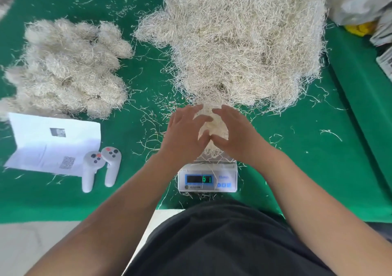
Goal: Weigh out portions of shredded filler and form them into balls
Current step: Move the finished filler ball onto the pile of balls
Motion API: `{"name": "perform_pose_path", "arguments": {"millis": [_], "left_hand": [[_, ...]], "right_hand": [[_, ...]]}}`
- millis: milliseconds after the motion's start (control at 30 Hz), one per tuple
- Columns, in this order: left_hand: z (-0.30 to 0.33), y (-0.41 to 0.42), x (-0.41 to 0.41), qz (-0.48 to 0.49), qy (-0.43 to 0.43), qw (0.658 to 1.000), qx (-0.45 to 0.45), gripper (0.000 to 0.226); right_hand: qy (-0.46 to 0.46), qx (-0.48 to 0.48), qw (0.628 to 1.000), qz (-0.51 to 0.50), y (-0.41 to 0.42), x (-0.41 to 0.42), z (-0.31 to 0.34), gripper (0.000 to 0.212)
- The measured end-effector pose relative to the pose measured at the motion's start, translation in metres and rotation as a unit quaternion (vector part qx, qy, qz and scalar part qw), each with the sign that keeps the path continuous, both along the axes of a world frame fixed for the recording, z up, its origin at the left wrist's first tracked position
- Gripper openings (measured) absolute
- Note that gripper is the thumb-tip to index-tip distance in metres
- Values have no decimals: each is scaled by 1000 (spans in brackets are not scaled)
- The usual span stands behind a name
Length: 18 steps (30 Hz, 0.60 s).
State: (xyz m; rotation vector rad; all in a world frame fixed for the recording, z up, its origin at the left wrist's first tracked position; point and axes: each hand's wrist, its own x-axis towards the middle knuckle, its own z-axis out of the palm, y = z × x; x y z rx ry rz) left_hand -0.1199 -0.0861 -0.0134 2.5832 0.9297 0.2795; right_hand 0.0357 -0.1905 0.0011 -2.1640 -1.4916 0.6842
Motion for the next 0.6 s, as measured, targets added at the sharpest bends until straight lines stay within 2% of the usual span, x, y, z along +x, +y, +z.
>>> {"name": "perform_pose_path", "arguments": {"millis": [400, 600], "left_hand": [[-4, 1, -8, 27, -61, 998, -7, 33], [-8, 6, -1, 34, -77, 996, -33, 39]], "right_hand": [[-2, -20, 1000, -18, -2, 2, -9, 77], [-3, -40, 999, -26, -1, 8, -18, 79]]}}
